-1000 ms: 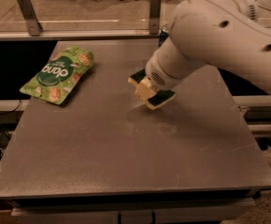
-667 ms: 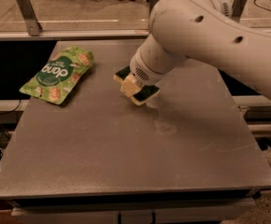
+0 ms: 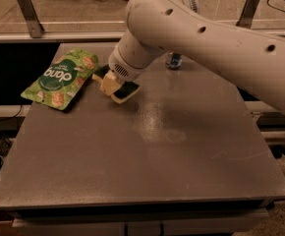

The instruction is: Move sponge near green rice chip bag

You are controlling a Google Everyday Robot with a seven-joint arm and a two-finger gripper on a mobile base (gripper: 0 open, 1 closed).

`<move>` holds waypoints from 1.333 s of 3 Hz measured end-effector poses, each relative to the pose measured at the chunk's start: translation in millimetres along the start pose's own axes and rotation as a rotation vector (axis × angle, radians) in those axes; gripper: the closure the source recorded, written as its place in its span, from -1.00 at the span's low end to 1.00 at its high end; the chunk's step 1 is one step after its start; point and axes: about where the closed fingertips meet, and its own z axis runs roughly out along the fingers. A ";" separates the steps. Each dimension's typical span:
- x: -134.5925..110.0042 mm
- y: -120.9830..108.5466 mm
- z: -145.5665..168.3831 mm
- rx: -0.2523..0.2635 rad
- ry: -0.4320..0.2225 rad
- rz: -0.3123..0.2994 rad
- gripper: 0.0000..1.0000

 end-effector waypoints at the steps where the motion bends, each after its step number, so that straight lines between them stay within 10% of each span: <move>1: -20.4 -3.2 18.7 -0.034 -0.017 -0.011 0.66; 4: -42.2 1.3 46.2 -0.091 -0.033 -0.024 -0.74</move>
Offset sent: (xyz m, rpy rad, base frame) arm 0.0345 0.0581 -0.0072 0.0561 0.0380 0.0828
